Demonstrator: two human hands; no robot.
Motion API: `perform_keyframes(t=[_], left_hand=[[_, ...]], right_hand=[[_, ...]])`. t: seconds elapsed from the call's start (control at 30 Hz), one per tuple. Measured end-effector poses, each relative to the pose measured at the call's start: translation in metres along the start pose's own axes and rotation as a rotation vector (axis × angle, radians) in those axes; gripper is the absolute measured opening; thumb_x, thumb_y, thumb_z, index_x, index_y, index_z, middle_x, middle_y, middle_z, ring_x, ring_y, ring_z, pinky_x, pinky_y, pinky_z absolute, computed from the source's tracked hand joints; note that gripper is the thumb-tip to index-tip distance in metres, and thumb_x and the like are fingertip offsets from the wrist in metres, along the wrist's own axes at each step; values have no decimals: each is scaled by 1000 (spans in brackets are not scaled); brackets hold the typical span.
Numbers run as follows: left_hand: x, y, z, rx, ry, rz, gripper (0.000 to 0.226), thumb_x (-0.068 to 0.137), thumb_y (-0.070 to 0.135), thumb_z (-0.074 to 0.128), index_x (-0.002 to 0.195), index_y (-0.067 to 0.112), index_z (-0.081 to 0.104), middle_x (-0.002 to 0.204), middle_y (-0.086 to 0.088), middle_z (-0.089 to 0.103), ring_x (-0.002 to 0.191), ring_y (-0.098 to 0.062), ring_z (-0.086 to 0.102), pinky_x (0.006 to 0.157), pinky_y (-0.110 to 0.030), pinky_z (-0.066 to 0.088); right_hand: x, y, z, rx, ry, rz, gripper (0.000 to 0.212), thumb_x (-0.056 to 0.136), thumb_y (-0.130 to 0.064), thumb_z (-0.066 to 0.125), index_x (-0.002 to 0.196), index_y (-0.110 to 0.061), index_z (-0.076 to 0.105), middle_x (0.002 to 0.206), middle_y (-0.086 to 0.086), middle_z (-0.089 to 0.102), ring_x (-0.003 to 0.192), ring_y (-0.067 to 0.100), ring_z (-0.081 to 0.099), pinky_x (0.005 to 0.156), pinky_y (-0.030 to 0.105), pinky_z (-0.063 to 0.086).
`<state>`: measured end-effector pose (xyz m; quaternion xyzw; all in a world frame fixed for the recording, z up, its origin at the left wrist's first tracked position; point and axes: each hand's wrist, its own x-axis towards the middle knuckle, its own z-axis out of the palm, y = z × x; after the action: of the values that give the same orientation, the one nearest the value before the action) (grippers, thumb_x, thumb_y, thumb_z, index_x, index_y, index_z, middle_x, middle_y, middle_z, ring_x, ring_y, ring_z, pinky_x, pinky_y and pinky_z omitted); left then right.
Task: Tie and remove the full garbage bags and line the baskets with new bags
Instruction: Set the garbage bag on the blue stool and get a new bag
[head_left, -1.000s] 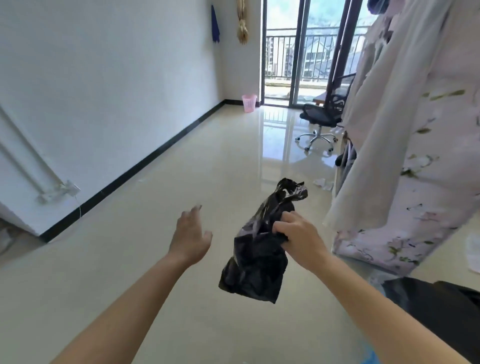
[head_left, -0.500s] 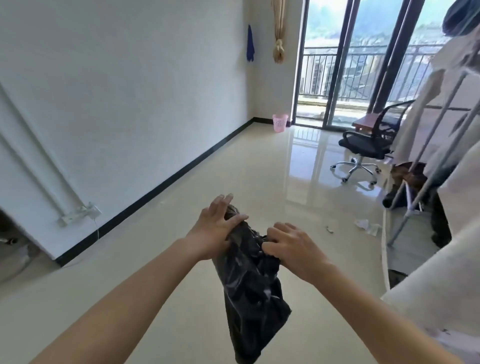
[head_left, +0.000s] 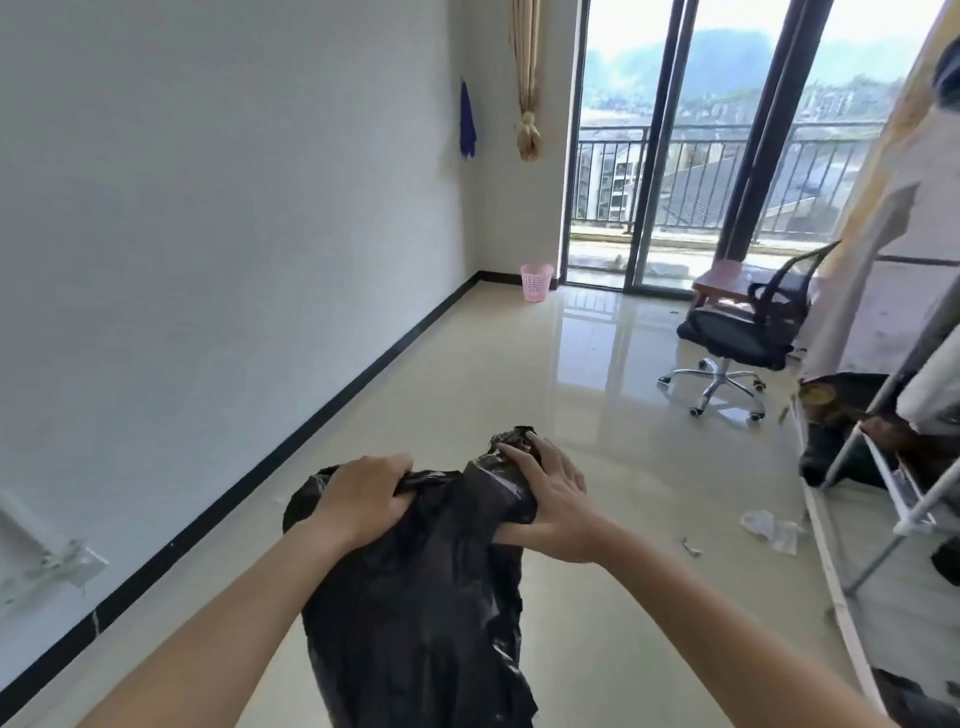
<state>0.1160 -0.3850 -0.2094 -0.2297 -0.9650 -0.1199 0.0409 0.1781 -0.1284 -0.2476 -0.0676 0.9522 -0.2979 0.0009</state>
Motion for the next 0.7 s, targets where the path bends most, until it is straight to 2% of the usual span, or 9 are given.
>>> perform_keyframes(t=[0.07, 0.17, 0.23, 0.3, 0.4, 0.5, 0.57, 0.63, 0.7], left_hand=[[62, -6, -1, -18, 33, 26, 25, 88, 30, 58, 70, 22, 42, 62, 5, 53, 61, -22, 53, 53, -32, 36], [151, 4, 17, -27, 78, 86, 24, 86, 29, 60, 71, 20, 44, 66, 7, 50, 64, -21, 51, 52, -31, 32], [213, 17, 38, -20, 97, 117, 23, 85, 27, 61, 73, 19, 44, 70, 7, 49, 67, -20, 50, 54, -31, 31], [276, 30, 61, -2, 103, 147, 23, 85, 27, 61, 75, 17, 43, 75, 4, 48, 72, -22, 51, 57, -31, 31], [372, 53, 91, 33, 113, 176, 24, 85, 29, 60, 76, 17, 41, 79, 2, 46, 75, -23, 50, 61, -32, 34], [463, 73, 102, 48, 104, 176, 21, 85, 30, 59, 80, 16, 43, 82, 0, 46, 78, -23, 51, 65, -32, 37], [526, 82, 100, 71, 114, 198, 21, 85, 31, 60, 84, 14, 47, 84, 1, 46, 80, -22, 51, 67, -31, 39], [585, 82, 93, 47, 119, 199, 24, 84, 32, 61, 92, 13, 51, 88, 0, 45, 83, -22, 50, 73, -33, 43], [637, 75, 89, 9, 76, 181, 31, 80, 37, 62, 96, 14, 49, 91, 0, 45, 86, -21, 47, 79, -36, 45]], right_hand=[[42, 10, -14, 73, -43, 65, 87, 63, -70, 54, 144, -55, 23, 162, -10, 0, 149, 15, -14, 118, 41, -5], [92, 52, -37, 82, -205, 230, 91, 60, -55, 58, 146, -44, 32, 164, -3, 5, 150, 19, -13, 119, 45, -2], [125, 92, -56, 140, -239, 276, 93, 50, -54, 56, 141, -42, 41, 154, 1, 28, 147, 25, 9, 120, 48, 11], [160, 135, -76, 360, -193, 308, 80, 49, -52, 50, 128, -41, 55, 133, -3, 47, 134, 21, 33, 115, 47, 25], [230, 203, -110, 608, -33, 401, 63, 66, -46, 49, 128, -41, 55, 145, -9, 46, 137, 15, 38, 117, 42, 26], [306, 261, -145, 413, 111, 355, 51, 94, -43, 54, 142, -28, 47, 141, -7, 51, 134, 12, 42, 112, 30, 30], [358, 292, -178, 237, 37, 284, 58, 91, -46, 63, 143, -27, 46, 123, -11, 61, 118, 10, 54, 105, 30, 39], [412, 314, -211, 171, -95, 281, 49, 84, -46, 71, 129, -32, 58, 94, -15, 64, 94, 8, 61, 89, 26, 46], [466, 332, -236, 55, -133, 253, 30, 82, -42, 71, 110, -31, 70, 89, -14, 67, 90, 12, 63, 80, 26, 46]])
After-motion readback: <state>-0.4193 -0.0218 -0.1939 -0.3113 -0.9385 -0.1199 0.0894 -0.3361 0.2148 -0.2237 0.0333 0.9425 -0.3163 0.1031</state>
